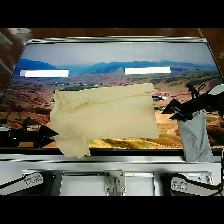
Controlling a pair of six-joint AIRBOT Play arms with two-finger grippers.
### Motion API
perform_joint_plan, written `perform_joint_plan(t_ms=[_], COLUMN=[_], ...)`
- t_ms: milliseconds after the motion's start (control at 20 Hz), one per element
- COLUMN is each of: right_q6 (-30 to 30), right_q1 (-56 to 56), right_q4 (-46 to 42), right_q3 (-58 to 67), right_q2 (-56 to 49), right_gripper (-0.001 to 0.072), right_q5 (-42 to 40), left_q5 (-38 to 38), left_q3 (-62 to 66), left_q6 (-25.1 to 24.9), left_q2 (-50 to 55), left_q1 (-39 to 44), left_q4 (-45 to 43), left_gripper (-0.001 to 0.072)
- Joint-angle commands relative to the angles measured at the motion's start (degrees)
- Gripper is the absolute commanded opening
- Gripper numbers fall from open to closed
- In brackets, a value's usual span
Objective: Fold the shirts.
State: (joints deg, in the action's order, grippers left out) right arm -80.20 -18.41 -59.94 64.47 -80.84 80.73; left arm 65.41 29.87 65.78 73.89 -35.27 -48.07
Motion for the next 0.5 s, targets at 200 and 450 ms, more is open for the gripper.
perform_joint_plan(t_ms=[200,450], right_q6=[-1.2,1.6], right_q1=[0.0,-0.5], right_q4=[-5.2,-1.9], right_q3=[-1.2,-13.5], right_q2=[0.0,-0.1], right_gripper=[0.063,0.0629], right_q5=[-0.1,0.6], left_q5=[-5.9,1.1], left_q3=[0.0,2.9], left_q6=[-0.2,-3.5], left_q2=[3.1,2.7], left_q1=[4.4,4.5], left_q4=[2.7,2.7], left_gripper=[0.0055,0.004])
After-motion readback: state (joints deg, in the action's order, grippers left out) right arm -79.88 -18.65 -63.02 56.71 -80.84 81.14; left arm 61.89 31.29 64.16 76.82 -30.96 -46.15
